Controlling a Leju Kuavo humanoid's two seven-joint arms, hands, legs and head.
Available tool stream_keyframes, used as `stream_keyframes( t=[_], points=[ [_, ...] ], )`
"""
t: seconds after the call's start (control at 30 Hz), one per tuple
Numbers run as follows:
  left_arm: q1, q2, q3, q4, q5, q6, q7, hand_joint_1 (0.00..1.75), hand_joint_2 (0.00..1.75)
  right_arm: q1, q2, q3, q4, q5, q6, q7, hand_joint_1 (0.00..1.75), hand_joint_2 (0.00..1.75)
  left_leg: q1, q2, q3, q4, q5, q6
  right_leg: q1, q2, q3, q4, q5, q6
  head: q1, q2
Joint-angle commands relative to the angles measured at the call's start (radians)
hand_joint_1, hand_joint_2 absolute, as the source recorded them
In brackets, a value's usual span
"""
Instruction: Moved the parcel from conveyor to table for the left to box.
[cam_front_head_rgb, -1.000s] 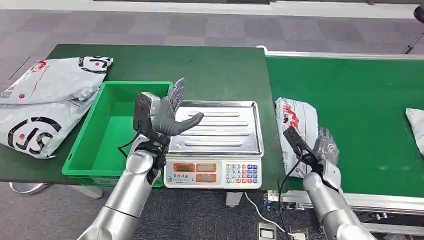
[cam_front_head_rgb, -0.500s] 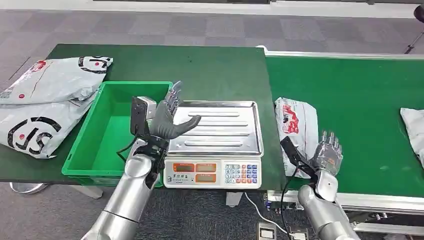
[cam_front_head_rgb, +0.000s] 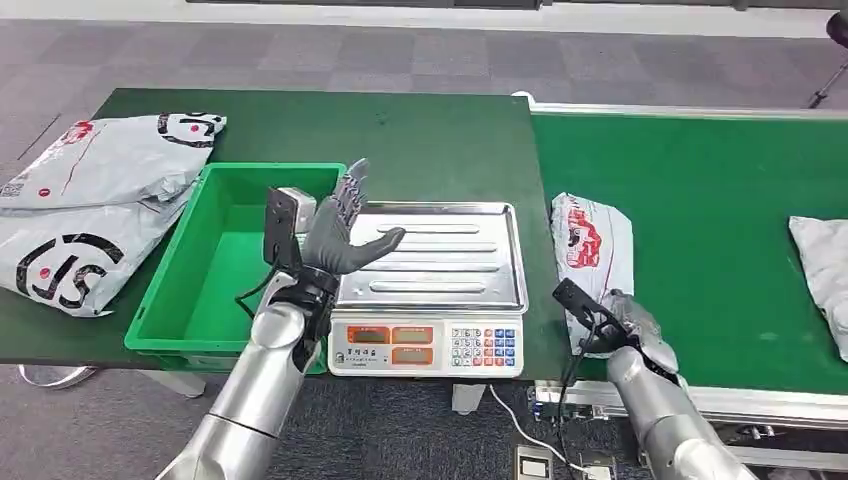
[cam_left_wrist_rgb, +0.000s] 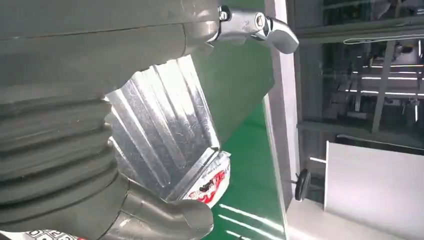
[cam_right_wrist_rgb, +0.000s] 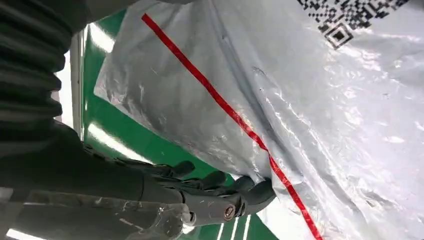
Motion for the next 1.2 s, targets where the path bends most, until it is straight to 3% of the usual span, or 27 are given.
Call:
stream_keyframes(
  t=[0.03,0.17,0.3,0.33,0.37,0.6,1.2],
  points=[
    [-0.051,0.004,0.023,0.081,-0.003,-0.004,0.003,0.0,1.75,-0.028,-0.003,-0.035,0.111,0.001,0.009,-0.001,0.0,1.75,0.001,0.0,0.004,-0.002,0.0,-0.001,0.001,-0.001,0.004,-0.003,0.0,-0.002,0.0,0.0],
    [-0.046,-0.001,0.025,0.069,-0.012,-0.007,0.005,0.0,1.75,-0.036,-0.009,-0.046,0.108,-0.024,0.041,-0.02,0.0,1.75,0.001,0.0,0.003,-0.001,0.0,-0.001,0.001,-0.002,0.004,-0.002,0.0,-0.002,0.0,0.0],
    [-0.042,0.014,0.026,0.05,-0.018,-0.017,0.012,0.0,1.75,-0.067,-0.027,-0.098,0.119,-0.125,0.119,-0.135,0.0,1.75,0.0,0.001,0.004,-0.002,0.0,-0.001,0.001,-0.001,0.005,-0.003,0.001,-0.002,0.0,0.0],
    [-0.042,0.018,0.027,0.048,-0.016,-0.022,0.012,0.0,1.75,-0.073,-0.034,-0.108,0.12,-0.146,0.12,-0.152,0.44,1.75,0.0,0.001,0.002,-0.001,0.0,0.0,0.001,0.0,0.003,-0.001,0.0,-0.002,0.0,0.0],
    [-0.04,0.02,0.029,0.045,-0.016,-0.023,0.012,0.0,1.75,-0.08,-0.04,-0.108,0.121,-0.158,0.114,-0.159,1.75,1.75,0.0,0.001,0.001,0.0,0.0,0.0,0.0,0.0,0.002,0.0,0.0,-0.001,0.0,0.0],
    [-0.04,0.029,0.035,0.045,-0.02,-0.022,0.018,0.0,1.75,-0.084,-0.034,-0.077,0.097,-0.216,0.124,-0.233,1.75,1.75,0.0,0.002,0.003,-0.001,0.0,-0.001,0.001,0.001,0.003,-0.001,0.001,-0.001,0.0,0.0],
    [-0.05,0.024,0.039,0.059,-0.043,-0.017,0.029,0.0,1.75,-0.067,-0.005,-0.004,0.017,-0.285,0.055,-0.237,1.75,1.75,0.0,0.004,0.003,-0.001,-0.001,-0.001,0.001,0.003,0.003,-0.002,0.001,-0.002,0.0,0.0]
  ],
)
